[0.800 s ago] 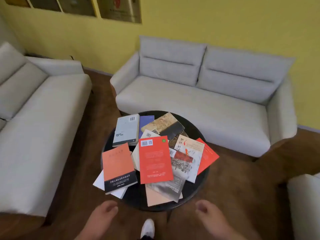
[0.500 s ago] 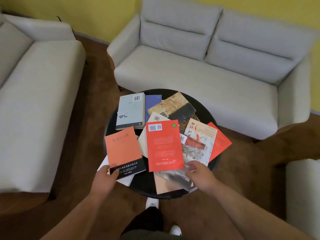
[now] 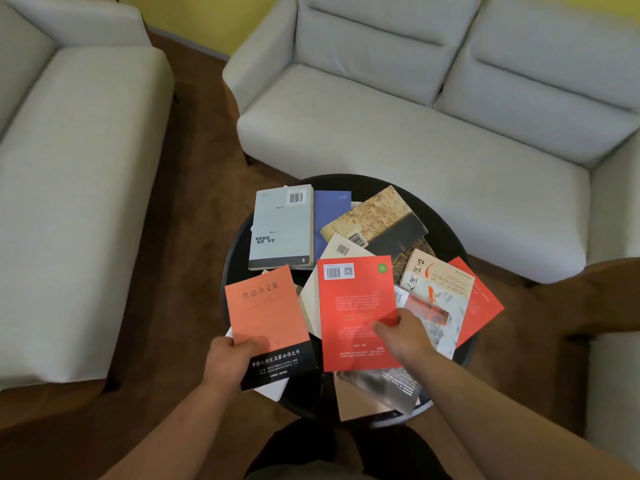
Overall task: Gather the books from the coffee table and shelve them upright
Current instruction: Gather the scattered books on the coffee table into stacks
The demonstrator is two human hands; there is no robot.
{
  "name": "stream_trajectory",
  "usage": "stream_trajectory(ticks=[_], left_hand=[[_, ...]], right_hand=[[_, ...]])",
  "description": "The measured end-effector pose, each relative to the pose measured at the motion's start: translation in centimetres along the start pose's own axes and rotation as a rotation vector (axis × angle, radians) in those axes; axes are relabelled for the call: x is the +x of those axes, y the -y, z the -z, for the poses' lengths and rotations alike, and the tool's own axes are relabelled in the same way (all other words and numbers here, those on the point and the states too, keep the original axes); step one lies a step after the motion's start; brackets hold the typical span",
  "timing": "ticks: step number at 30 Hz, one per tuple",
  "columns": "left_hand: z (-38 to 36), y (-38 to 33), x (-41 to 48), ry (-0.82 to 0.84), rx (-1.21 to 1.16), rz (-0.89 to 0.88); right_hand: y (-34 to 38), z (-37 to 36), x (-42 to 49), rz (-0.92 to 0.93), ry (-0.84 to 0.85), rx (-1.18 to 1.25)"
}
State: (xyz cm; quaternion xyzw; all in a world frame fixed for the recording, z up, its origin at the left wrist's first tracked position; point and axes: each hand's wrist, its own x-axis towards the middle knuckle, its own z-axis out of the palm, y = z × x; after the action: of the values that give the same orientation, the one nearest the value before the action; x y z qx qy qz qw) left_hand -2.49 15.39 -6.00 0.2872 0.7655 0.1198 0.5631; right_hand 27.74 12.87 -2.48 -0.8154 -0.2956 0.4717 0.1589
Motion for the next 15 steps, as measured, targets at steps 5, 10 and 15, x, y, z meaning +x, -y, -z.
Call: stream_trajectory(ticks=[5,10,15], left_hand=[[0.1,-0.6,-0.1,-0.200,0.586,-0.077],[1.8,0.9,2.5,-0.021,0.502,-0.116],[2.0,4.5,3.8,0.065,0.508,-0.147]], right_hand=[[0.6,-0.3,1.2,-0.088,-0.012,0.156],[0.4,-0.4,1.5,-0.112,0.069,0.187],[0.0,-0.3,1.4,-0.047,0.028,0.110]])
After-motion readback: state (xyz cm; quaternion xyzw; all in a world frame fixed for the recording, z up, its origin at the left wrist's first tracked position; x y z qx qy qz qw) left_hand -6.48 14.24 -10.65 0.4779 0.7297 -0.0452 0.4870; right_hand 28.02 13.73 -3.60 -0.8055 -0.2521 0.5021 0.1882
